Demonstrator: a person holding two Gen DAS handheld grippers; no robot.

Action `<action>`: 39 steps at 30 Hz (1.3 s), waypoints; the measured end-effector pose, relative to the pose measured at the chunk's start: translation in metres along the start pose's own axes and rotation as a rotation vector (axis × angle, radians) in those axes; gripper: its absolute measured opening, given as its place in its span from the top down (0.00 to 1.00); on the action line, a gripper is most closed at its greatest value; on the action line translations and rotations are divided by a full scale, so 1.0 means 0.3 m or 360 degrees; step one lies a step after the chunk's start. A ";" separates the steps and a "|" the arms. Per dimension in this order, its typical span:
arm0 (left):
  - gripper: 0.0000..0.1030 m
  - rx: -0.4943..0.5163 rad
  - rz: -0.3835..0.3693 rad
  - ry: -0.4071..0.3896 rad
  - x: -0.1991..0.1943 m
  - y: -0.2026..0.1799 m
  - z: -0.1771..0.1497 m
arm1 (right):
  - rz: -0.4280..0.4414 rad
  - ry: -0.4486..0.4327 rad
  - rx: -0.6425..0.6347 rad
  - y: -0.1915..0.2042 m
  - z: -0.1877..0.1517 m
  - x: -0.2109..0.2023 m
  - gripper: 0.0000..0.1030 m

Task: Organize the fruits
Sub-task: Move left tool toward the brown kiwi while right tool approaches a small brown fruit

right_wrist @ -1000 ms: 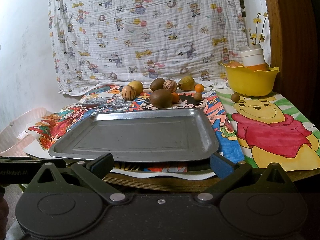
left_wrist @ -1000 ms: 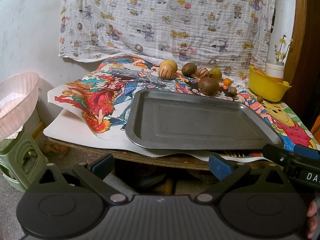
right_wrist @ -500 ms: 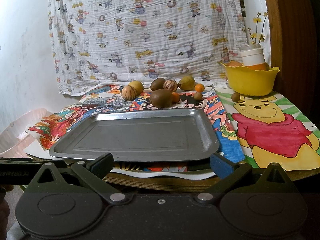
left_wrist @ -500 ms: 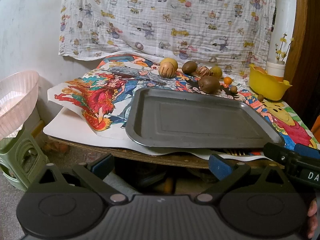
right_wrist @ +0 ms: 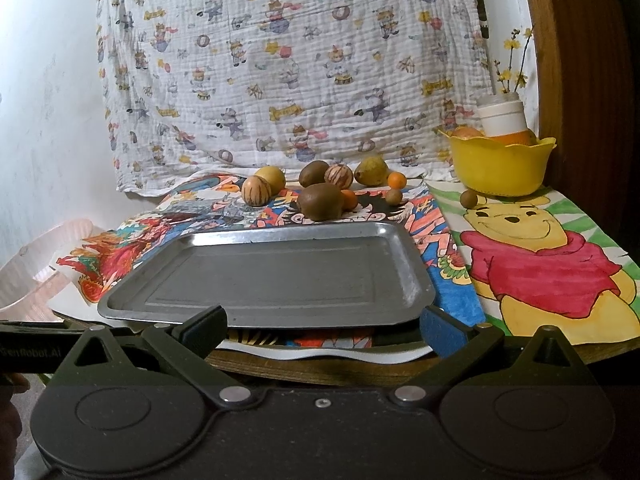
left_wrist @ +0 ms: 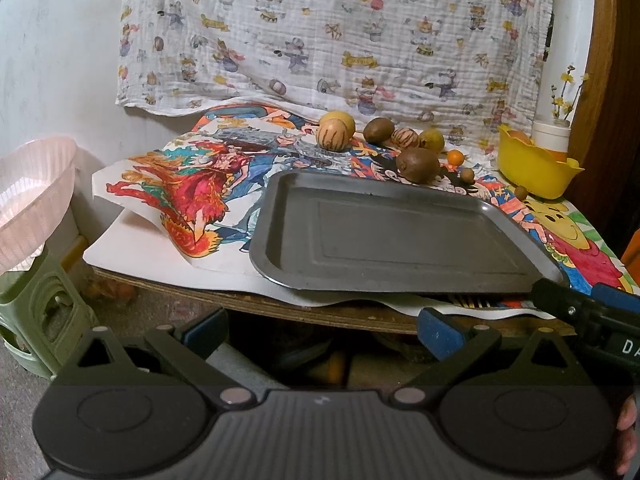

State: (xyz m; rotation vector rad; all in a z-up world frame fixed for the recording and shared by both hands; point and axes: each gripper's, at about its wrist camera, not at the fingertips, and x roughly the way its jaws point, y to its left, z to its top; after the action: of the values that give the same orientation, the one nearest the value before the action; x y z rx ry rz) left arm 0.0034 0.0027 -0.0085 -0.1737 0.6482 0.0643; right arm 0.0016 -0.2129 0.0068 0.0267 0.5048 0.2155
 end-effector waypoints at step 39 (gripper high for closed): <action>0.00 0.0431 -0.0349 0.0291 0.402 -0.191 0.518 | 0.0122 0.0046 -0.0273 -0.350 0.396 0.294 0.01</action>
State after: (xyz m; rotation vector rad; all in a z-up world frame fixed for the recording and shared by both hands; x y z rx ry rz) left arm 0.1984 -0.0249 0.0483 0.0119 0.8089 -0.2522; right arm 0.1548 -0.2936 0.0604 -0.1244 0.5130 0.3340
